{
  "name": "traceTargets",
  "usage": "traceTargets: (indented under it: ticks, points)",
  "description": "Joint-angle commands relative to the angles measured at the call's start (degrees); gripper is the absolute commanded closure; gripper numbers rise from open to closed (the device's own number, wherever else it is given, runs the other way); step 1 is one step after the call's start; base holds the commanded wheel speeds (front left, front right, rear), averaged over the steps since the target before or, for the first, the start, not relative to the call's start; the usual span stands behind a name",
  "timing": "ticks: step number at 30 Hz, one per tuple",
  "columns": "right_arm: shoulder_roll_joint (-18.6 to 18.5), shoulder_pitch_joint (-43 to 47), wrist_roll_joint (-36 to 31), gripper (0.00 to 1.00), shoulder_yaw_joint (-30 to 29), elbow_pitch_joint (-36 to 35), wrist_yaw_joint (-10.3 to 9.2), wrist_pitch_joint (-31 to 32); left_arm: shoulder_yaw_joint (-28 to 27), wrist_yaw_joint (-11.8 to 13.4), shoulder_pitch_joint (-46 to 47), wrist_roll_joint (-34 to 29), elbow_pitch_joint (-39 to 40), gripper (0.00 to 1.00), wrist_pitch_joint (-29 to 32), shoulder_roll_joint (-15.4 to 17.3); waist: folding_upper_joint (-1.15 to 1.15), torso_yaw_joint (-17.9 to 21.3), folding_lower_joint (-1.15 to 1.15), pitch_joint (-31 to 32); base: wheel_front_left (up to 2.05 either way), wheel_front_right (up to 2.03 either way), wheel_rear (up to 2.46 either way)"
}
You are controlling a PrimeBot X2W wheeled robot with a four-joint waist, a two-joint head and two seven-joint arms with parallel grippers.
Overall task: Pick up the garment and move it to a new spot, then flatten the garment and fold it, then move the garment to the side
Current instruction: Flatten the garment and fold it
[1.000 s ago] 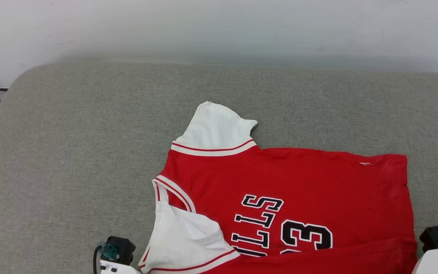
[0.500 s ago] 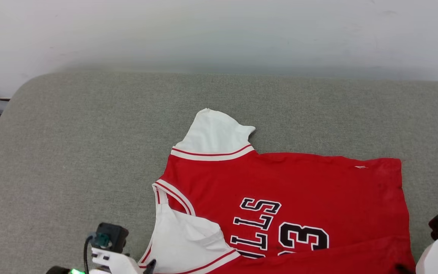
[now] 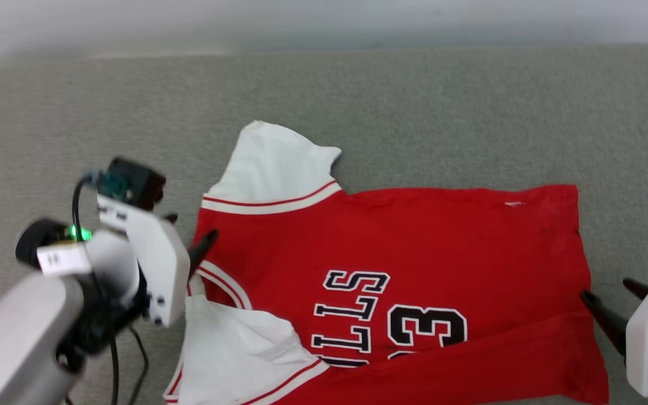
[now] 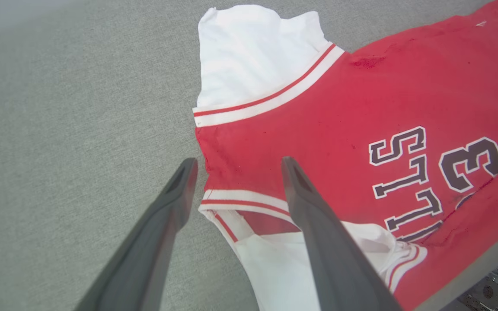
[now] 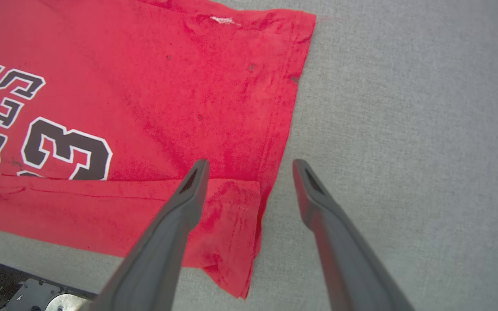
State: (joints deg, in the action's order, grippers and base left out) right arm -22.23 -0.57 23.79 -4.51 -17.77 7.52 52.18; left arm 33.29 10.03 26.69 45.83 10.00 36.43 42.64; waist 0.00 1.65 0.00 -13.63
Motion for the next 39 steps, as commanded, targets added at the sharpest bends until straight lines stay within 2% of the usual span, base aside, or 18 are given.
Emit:
traceTargets:
  ticks: [1, 9, 13, 20, 30, 32, 39]
  points:
    - [0.5, -1.2, -0.3, 0.00, 0.0, -0.9, -0.07, -0.5, 0.0, -0.9, 2.9, 0.2, -1.5, 0.00, 1.1, -0.6, 0.00, 2.6, 0.00, -3.4, 0.00, 0.00, 0.00]
    - [2.5, -4.9, -1.9, 0.00, 3.5, -4.4, -0.07, -1.4, 1.0, -6.9, 21.1, 1.2, -17.6, 0.00, 10.2, -4.1, 0.00, 6.9, 0.00, -8.6, 0.00, 0.00, 0.00]
    - [3.0, -6.1, -2.3, 0.00, 4.3, -4.2, -0.07, -1.9, 1.7, -9.1, 27.7, 0.0, -24.0, 0.00, 12.4, -4.7, 0.00, 8.4, 0.00, -10.9, 0.00, 0.00, 0.00]
    - [3.0, -7.4, -2.6, 0.00, 5.6, -3.9, -0.07, -2.8, 2.4, -11.4, 34.3, -1.2, -33.2, 0.00, 12.5, -6.9, 0.00, 10.1, 0.00, -13.4, 0.00, 0.00, 0.00]
    - [3.2, -9.1, -3.0, 0.00, 6.3, -3.1, -0.07, -3.2, 2.2, -12.3, 37.3, 0.3, -42.0, 0.00, 12.0, -10.0, 0.00, 11.0, 0.00, -15.7, 0.00, 0.00, 0.00]
    - [3.2, -9.2, -3.0, 0.00, 6.3, -2.9, -0.07, -3.2, 2.1, -12.8, 36.9, 1.3, -43.4, 1.00, 12.2, -10.6, 0.00, 10.9, 0.00, -15.8, 0.00, 0.00, 0.00]
    - [1.8, -9.8, -3.8, 0.00, 5.6, -2.2, -0.07, -2.3, 2.6, -14.5, 34.6, 2.1, -46.7, 1.00, 8.8, -12.2, 0.00, 9.4, 0.00, -14.4, 0.00, 0.00, 0.00]
